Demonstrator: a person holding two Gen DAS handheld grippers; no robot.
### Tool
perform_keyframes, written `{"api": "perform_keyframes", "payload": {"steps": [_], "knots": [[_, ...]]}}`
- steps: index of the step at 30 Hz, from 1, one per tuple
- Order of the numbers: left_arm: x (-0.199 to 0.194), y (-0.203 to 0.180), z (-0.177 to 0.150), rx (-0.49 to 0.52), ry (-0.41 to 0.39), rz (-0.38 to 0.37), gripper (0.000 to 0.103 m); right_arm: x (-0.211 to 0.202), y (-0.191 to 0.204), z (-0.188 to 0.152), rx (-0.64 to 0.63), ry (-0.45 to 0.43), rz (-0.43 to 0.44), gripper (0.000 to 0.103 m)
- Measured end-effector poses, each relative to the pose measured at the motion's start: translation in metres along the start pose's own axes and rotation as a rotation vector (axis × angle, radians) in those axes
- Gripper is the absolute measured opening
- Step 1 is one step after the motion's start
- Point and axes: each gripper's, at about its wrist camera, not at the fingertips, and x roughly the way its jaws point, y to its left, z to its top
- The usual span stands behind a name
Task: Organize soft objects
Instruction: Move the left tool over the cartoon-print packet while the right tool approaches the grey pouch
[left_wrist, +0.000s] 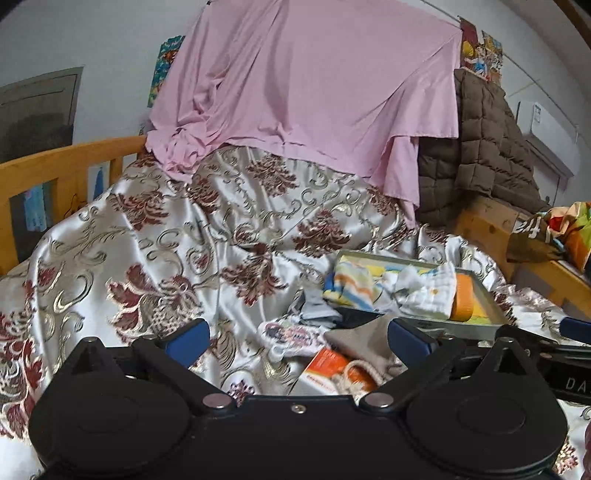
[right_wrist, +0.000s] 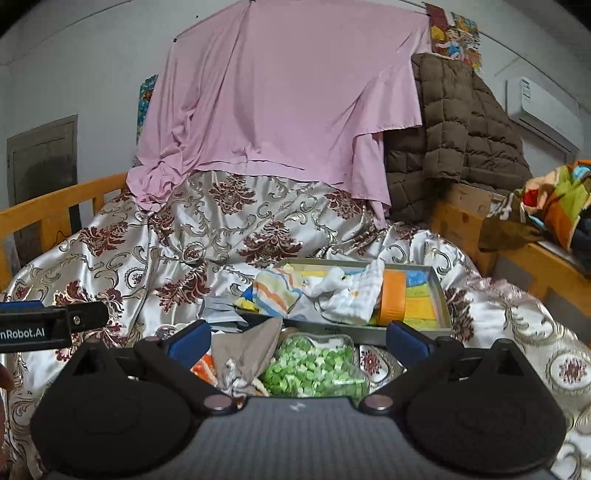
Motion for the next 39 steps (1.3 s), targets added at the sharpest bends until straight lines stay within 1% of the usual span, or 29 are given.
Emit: {"api": "perform_keyframes", "payload": {"steps": [4,9,14,18,23,27,33,37,39], "knots": [[0.003,0.003,-0.009,0.009,0.009,0.014,0.102,0.0,0.003,-0.015,0.021,-0.005,-0.031,0.103],[0.01,0.004,-0.019,0.024,0.053,0.008,0.102,0.004,0.006,-0.035,0.025,-0.002,-0.067,0.103],[0.016,0.002,-0.032,0.073,0.075,0.017,0.102,0.011,0.002,-0.048,0.03,0.025,-0.078,0.103],[0.021,0.003,-0.039,0.077,0.09,0.018,0.102,0.015,-0.006,-0.058,0.069,0.03,-0.085,0.103],[0.026,0.004,-0.044,0.085,0.105,0.026,0.102,0.02,-0.012,-0.067,0.071,0.053,-0.085,0.103],[0.031,0.005,-0.044,0.082,0.113,0.034,0.102,0.023,-0.011,-0.071,0.075,0.069,-0.056,0.103],[0.041,0.011,-0.046,0.07,0.138,0.037,0.102,0.026,-0.006,-0.075,0.08,0.085,0.06,0.103],[0.048,0.015,-0.048,0.081,0.147,0.048,0.102,0.029,-0.001,-0.077,0.068,0.085,0.089,0.103],[0.054,0.016,-0.047,0.095,0.153,0.041,0.102,0.03,0.0,-0.078,0.068,0.083,0.097,0.103]]}}
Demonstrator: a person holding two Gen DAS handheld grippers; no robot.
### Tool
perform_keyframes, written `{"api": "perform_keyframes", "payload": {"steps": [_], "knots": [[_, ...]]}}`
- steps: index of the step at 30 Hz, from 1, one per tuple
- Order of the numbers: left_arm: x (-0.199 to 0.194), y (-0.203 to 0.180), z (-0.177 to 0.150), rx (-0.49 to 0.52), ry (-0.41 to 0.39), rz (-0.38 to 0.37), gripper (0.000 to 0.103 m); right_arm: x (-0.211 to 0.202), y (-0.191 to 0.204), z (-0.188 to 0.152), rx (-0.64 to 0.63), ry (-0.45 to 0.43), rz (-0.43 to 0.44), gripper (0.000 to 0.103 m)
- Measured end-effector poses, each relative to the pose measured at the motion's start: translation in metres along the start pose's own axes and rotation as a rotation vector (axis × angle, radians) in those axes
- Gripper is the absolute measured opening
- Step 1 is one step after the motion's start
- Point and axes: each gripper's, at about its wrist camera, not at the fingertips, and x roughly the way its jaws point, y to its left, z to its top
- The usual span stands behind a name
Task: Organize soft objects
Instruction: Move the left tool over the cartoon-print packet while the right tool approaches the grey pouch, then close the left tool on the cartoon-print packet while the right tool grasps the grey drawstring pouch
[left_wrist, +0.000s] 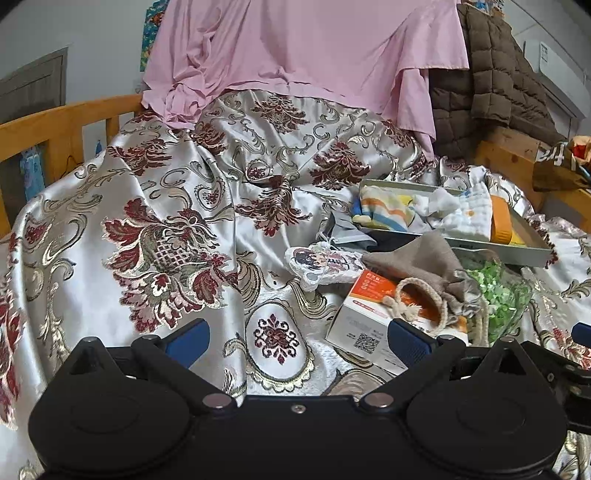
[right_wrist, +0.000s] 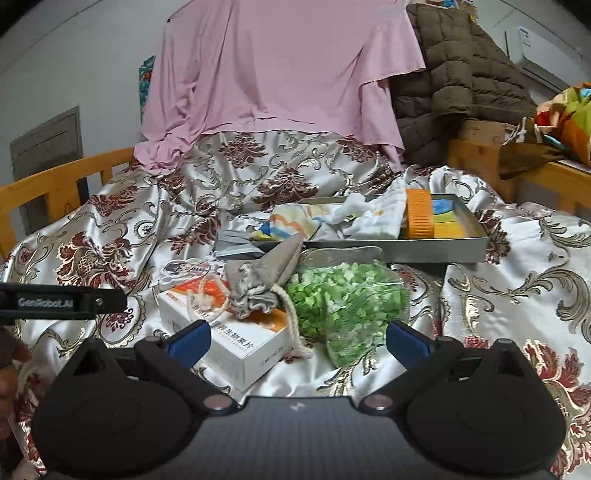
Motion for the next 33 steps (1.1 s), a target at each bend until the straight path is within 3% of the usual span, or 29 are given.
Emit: {"api": "perform_keyframes", "payload": {"steps": [5,10,21,28,33], "knots": [[0.018,0.004,0.012,0.076,-0.01,-0.03,0.102,0.003,0.001,-0.003,0.002,-0.017,0.008,0.103],[0.033,0.013,0.027,0.081,0.0,-0.028,0.102,0.005,0.002,-0.003,0.004,-0.035,0.028,0.103],[0.059,0.019,0.053,0.147,0.001,-0.055,0.102,0.047,0.03,0.025,-0.102,-0.046,0.04,0.103],[0.076,0.022,0.066,0.123,-0.005,-0.098,0.102,0.077,0.039,0.038,-0.112,-0.05,0.028,0.103],[0.089,0.031,0.068,0.058,0.043,-0.176,0.102,0.091,0.043,0.037,-0.126,-0.043,0.033,0.103]]}}
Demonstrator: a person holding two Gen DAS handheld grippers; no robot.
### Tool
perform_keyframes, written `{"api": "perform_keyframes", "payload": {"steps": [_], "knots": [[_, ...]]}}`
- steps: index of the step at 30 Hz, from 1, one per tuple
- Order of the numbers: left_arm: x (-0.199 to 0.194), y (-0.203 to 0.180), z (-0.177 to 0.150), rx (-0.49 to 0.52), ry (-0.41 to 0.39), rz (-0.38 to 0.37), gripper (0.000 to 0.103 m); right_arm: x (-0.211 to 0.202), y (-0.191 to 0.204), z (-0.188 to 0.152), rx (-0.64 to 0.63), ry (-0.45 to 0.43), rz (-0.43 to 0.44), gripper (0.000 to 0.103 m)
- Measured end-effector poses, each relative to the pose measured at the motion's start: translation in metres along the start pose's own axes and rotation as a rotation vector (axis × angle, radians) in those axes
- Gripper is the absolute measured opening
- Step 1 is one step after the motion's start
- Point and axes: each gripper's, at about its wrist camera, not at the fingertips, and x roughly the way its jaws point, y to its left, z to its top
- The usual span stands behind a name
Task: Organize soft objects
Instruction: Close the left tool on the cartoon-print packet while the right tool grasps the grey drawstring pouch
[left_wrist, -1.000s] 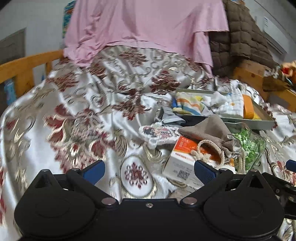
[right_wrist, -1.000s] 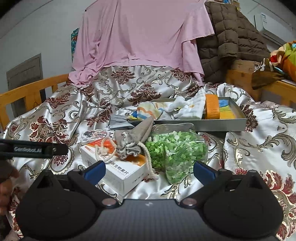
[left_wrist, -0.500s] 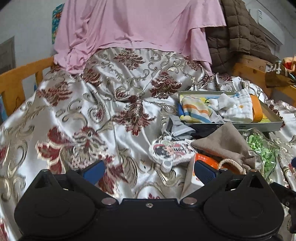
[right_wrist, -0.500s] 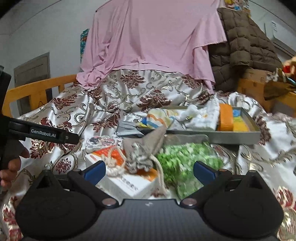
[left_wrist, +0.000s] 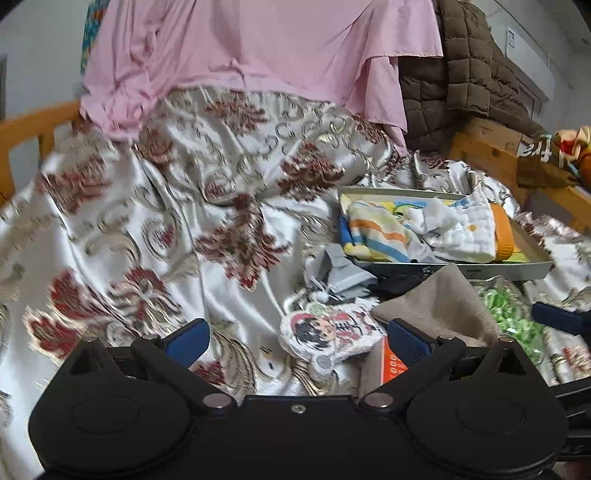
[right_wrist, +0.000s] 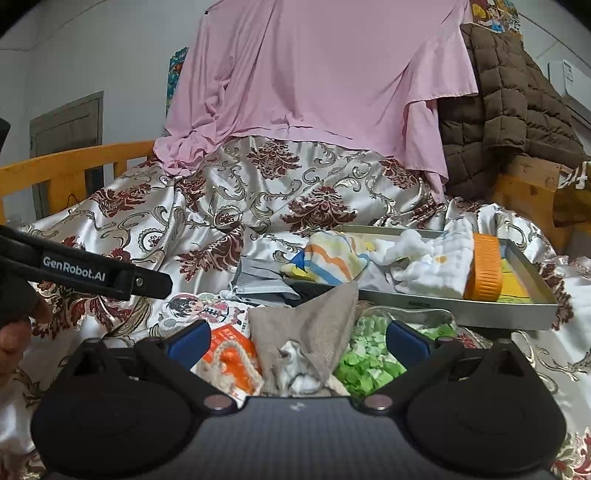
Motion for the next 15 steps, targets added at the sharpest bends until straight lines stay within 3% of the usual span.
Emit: {"api": "perform_keyframes", "payload": {"steps": [7,15], "knots": [[0.023,0.018,-0.002,-0.125,0.095,-0.131,0.102,0.009,0.003,-0.005,-0.027,0.014,0.005,0.103],[0.049,0.03,-0.006,-0.296,0.145,-0.241,0.1,0.013,-0.001,-0.007,-0.014,0.018,0.026,0.103]]}}
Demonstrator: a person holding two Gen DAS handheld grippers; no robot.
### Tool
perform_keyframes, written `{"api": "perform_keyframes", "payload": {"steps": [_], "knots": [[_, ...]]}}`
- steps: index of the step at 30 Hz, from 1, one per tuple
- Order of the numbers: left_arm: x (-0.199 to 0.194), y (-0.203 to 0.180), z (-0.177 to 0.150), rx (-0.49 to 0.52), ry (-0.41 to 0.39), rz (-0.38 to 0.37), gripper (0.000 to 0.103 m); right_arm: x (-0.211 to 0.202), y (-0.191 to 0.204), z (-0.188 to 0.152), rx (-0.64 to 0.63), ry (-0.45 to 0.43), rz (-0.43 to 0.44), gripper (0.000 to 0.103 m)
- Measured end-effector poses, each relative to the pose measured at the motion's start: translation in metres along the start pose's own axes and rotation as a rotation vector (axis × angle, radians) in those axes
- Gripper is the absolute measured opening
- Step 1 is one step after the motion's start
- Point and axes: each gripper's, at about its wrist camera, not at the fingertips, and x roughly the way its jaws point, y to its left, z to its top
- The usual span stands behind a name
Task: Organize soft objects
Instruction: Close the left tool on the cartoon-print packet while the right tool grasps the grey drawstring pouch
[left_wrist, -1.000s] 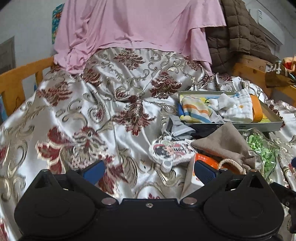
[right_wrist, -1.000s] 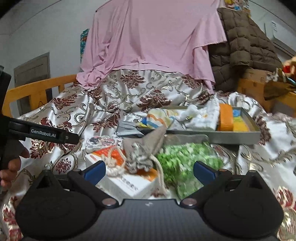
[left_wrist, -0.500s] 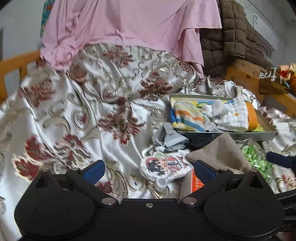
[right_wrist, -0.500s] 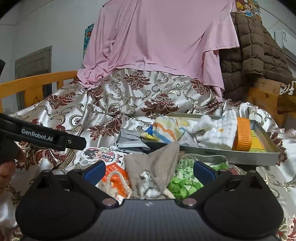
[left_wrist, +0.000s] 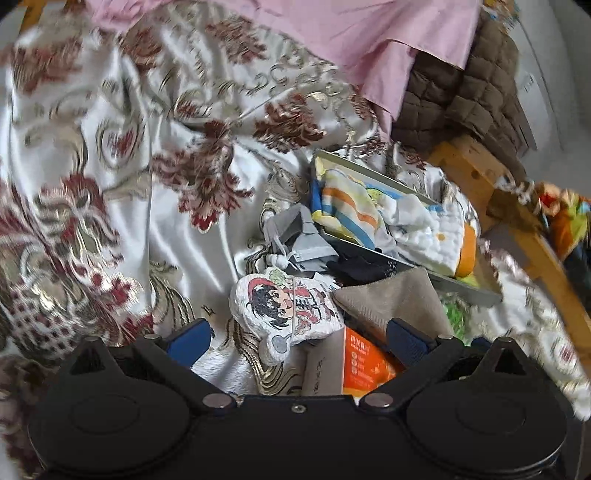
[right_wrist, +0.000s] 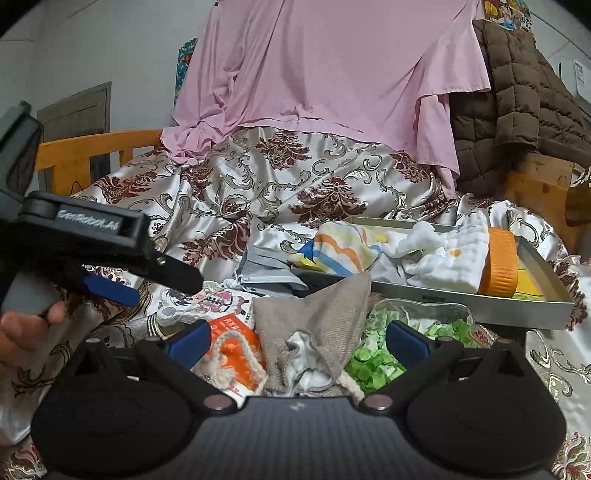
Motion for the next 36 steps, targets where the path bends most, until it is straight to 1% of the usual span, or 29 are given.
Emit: {"api": "perform_keyframes", "payload": {"steps": [5,9,15,18,22,25,29,32,36], "knots": [[0.012,0.01,0.004,-0.116,0.008,-0.046,0.094,0.004,0.0,-0.001,-0.01,0.007,0.017,0.102],[0.014,0.014,0.006,-0.158,0.003,-0.075,0.088,0.007,0.003,-0.001,-0.017,0.008,0.03,0.102],[0.014,0.016,0.007,-0.201,-0.009,-0.109,0.082,0.009,0.002,-0.002,0.002,0.015,0.035,0.102],[0.015,0.016,0.005,-0.228,-0.013,-0.139,0.077,0.009,0.001,-0.003,0.007,0.016,0.038,0.102],[0.017,0.018,0.001,-0.295,-0.045,-0.188,0.073,0.009,0.001,-0.004,0.009,0.019,0.041,0.102],[0.022,0.019,0.0,-0.345,-0.059,-0.224,0.073,0.01,0.001,-0.004,0.017,0.023,0.044,0.102],[0.033,0.016,-0.003,-0.377,-0.06,-0.247,0.073,0.009,0.001,-0.006,0.019,0.021,0.046,0.102],[0.044,0.018,-0.007,-0.406,-0.038,-0.236,0.073,0.008,0.002,-0.007,0.017,0.019,0.048,0.102],[0.05,0.022,-0.009,-0.418,-0.034,-0.231,0.073,0.009,0.003,-0.007,0.012,0.015,0.047,0.102]]}}
